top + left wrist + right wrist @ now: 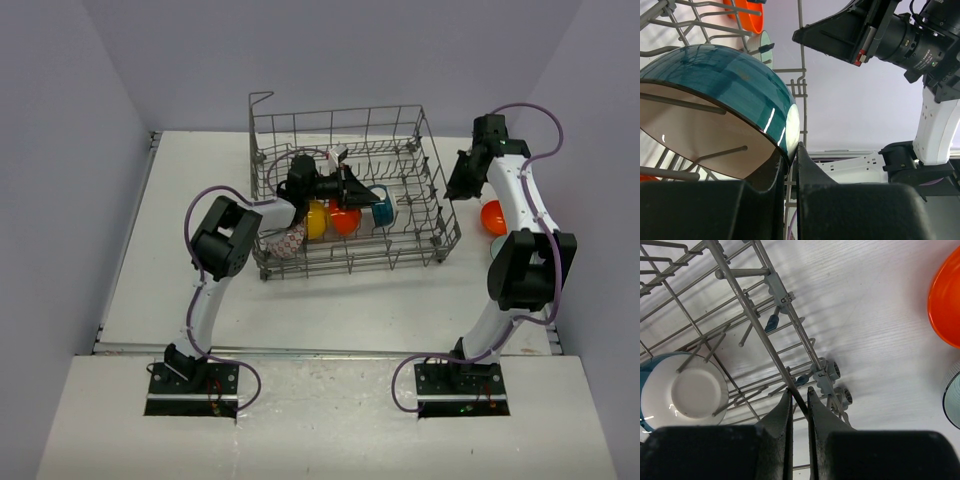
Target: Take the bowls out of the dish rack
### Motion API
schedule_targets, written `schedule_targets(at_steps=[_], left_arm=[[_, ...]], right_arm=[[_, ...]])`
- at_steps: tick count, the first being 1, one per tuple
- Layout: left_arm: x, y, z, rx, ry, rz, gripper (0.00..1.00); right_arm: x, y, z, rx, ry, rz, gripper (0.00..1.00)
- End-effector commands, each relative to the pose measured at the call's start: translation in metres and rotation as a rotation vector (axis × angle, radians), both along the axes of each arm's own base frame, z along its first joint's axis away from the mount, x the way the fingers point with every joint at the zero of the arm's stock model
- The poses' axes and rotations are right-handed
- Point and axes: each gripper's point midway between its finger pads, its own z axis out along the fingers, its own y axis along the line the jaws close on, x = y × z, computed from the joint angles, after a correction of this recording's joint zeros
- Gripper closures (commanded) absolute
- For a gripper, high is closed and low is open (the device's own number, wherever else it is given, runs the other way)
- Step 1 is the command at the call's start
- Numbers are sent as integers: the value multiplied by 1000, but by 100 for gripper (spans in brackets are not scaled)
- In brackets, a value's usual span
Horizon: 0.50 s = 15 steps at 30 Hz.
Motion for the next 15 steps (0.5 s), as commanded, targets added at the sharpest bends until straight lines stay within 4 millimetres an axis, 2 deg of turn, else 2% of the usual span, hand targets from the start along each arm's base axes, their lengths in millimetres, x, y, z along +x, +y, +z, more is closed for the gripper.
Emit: schedule_targets(at_steps=[1,8,15], left_arm=[[-7,35,140,-376,-573,81,100],[-1,31,151,-314,-595,97,100],[12,28,150,-206,-584,148,100]], right_arm=[[-6,-20,-38,-38,117,-136,100],[-6,-20,-38,-42,119,-141,100],[-6,-21,-37,-47,119,-148,100]])
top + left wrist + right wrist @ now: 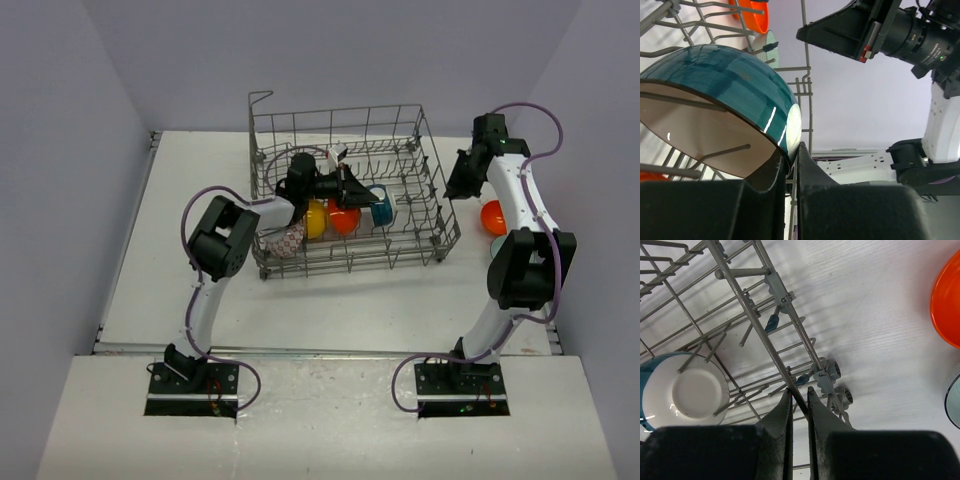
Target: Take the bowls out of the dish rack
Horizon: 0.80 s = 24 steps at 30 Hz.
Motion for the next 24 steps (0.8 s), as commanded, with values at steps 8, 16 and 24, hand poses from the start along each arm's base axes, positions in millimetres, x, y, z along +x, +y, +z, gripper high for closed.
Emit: schedule_targets(at_steps=[8,16,24], left_arm=[[15,24,160,-160,-614,176,100],[13,19,177,-137,-745,184,100],[-6,19,200,-236,-784,153,100]], right_arm=[[-6,-24,-38,-59,117,-148,100],[-6,-22,-39,-55,121,-138,100],[-1,-22,-39,-54,120,-133,100]])
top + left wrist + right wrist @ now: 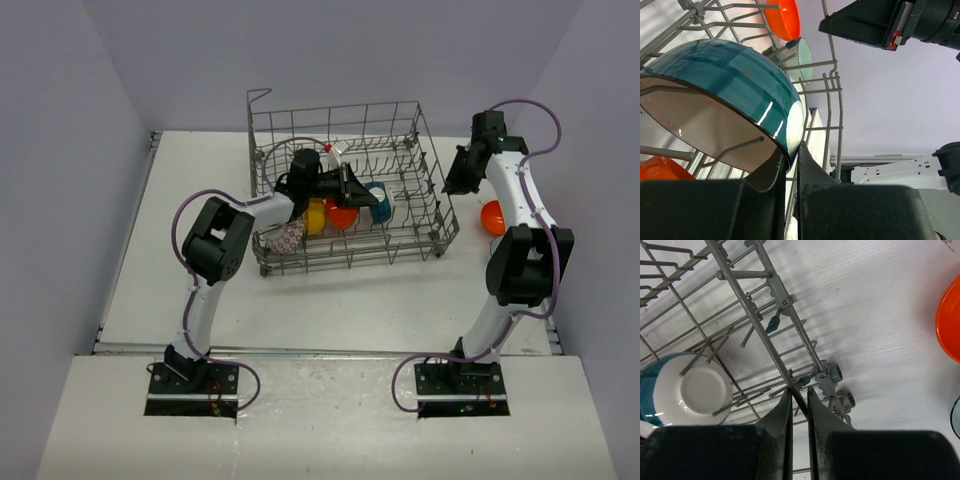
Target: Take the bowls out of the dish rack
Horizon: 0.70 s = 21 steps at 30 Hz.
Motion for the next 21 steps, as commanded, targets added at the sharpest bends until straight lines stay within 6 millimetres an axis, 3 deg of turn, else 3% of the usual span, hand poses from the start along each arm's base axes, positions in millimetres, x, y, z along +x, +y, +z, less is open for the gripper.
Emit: schedule_targets(at_steps=[1,6,13,17,21], left_arm=[[-12,18,212,-361,-629,29,100],[-16,19,229,-336,-705,36,100],[-21,13,221,-254,-766,-10,100],[-20,24,225,-296,-737,8,100],[-26,33,255,-438,-755,31,100]], right_arm=[[-16,-24,-39,-60,153,-134,100],[-15,-24,-38,-59,151,-132,100],[-17,-23,-44,-55,164,-128,100],[-16,-20,-44,-44,159,-122,100],[-14,-19,-43,-38,157,-122,100]])
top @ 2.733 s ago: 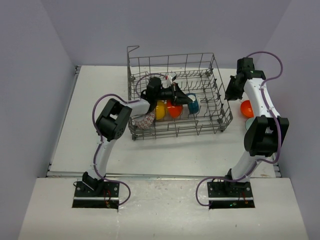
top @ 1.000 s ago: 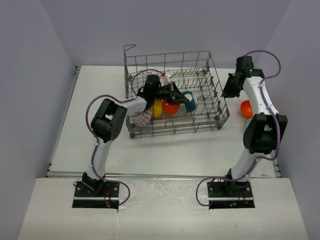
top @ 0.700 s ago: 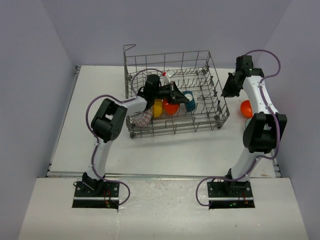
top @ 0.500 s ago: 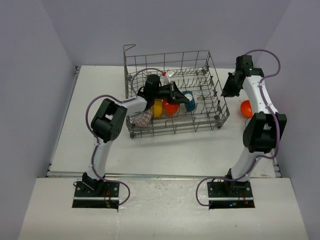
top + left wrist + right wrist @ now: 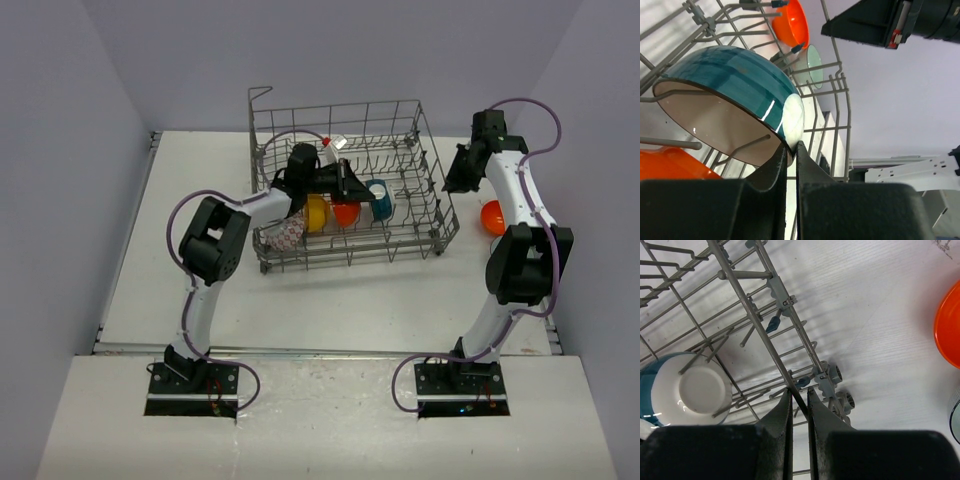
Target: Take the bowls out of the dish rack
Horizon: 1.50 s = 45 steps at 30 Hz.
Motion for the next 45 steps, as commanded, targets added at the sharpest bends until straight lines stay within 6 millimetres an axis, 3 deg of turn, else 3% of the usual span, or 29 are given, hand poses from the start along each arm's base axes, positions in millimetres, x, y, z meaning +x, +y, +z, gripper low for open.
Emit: schedule_targets(at_steps=[1,3,14,20,23,29,32,35,42,45], left_arm=[[-32,27,249,-492,-624,-12,100],[-31,29,259,-537,-635,-2,100],[-6,22,244,-483,-589,60,100],[23,14,215,-336,-503,154,100],[34,5,202,-284,-479,190,94],[47,-19,180,-213,-428,224,86],[48,-35,169,-188,-402,206,79],[46,-42,163,-156,-398,205,78],[49,-25,163,-25,-425,288,78],[53,-8,152,87,-415,353,74]], right_arm=[[-18,-19,-42,-34,164,-122,100],[-18,-19,-41,-34,163,-122,100],[-17,-16,-39,-23,152,-113,100],[-20,-14,-37,-12,145,-110,100],[-21,-10,-34,-16,140,-102,100],[-26,-9,-36,-30,145,-97,100],[-26,-7,-35,-24,142,-95,100],[-26,-7,-34,-26,140,-96,100],[-22,-9,-21,-35,96,-111,100],[-18,-9,-5,-30,50,-118,99]])
